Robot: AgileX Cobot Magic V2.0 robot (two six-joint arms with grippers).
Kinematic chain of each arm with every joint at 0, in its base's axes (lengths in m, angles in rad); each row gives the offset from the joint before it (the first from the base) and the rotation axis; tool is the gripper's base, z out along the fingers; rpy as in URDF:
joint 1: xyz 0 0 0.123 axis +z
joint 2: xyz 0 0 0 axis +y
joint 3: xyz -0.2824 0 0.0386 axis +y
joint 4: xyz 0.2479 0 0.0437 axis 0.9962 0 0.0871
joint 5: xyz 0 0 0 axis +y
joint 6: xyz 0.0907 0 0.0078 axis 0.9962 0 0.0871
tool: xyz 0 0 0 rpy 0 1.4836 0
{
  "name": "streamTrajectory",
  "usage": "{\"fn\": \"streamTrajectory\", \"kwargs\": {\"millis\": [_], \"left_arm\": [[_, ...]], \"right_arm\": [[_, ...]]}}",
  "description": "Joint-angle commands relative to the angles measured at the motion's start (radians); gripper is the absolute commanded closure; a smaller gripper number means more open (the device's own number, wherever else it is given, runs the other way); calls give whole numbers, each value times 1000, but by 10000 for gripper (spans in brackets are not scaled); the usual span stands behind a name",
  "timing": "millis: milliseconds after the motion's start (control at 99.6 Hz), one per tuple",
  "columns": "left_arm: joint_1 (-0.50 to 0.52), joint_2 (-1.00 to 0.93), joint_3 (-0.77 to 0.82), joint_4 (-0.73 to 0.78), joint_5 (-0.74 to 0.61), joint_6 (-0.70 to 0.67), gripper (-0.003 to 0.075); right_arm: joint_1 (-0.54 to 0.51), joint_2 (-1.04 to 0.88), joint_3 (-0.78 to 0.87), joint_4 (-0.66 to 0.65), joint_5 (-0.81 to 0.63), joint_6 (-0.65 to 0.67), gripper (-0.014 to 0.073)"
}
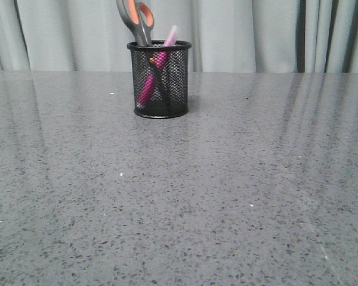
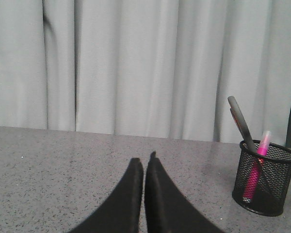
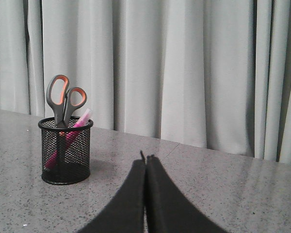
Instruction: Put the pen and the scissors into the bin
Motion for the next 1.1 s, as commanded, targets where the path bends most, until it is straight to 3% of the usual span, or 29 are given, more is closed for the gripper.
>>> {"fn": "streamTrajectory", "kwargs": {"millis": [0,552,642,893,1094], "left_arm": [[2,7,-30,0,-55,-8,742],[2,7,-28,2,-52,-8,741],[4,7,-22,121,-48,-36,742],[128,-39,54,555,17,-403,742],[221,-187,134,607,130,-476,742]], "right_arm": [[-4,3,14,3,-67,-7,667],[-4,3,14,3,-67,-7,667],[-4,3,14,3,-67,-7,667],[-4,3,14,3,-67,-7,667],[-4,3,14,3,-67,-7,667]]}}
